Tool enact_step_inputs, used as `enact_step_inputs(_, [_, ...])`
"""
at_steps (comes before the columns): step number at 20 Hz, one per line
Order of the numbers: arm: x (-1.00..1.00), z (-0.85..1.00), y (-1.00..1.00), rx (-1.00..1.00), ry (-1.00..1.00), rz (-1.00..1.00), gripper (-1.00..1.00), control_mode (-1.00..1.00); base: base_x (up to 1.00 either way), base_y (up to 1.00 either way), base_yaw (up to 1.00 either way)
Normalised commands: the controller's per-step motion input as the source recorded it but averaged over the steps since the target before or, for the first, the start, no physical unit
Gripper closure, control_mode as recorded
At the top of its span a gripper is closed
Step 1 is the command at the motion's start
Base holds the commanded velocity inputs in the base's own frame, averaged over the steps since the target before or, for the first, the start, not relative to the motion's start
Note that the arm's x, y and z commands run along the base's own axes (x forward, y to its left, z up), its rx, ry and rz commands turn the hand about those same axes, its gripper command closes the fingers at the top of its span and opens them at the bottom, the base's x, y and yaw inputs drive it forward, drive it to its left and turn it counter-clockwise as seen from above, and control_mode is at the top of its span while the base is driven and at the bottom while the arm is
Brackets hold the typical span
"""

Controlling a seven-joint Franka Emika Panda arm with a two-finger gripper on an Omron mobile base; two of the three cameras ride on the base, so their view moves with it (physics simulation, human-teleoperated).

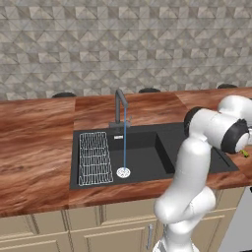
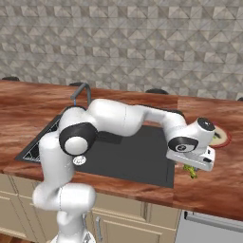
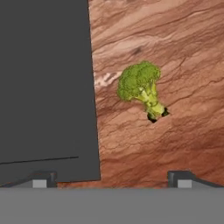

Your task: Turn on the sink faucet. Then move the broccoli from the counter to the sink. Turn off the sink. Move the vegetable from the sink to the pot next to the stove. Finally move the pot to the rear center burner.

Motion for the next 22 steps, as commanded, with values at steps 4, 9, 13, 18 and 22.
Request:
enact_step_inputs(4, [0.38,-0.21,-0.18,0.0,0.01,0.07,-1.0,-1.0,0.0,0.0,0.0])
enact_step_inputs(9, [0.31,-0.24,-0.18,0.0,0.0,0.07,-1.0,-1.0,0.0,0.0,0.0])
enact_step_inputs(13, [0.29,-0.25,-0.15,0.0,0.01,0.08,-1.0,-1.0,0.0,0.0,0.0])
enact_step_inputs(18, [0.26,-0.3,0.0,-0.01,0.01,0.08,-1.0,-1.0,0.0,0.0,0.0])
enact_step_inputs(22, [0.21,-0.34,0.0,-0.02,0.0,0.06,-1.0,-1.0,0.0,0.0,0.0])
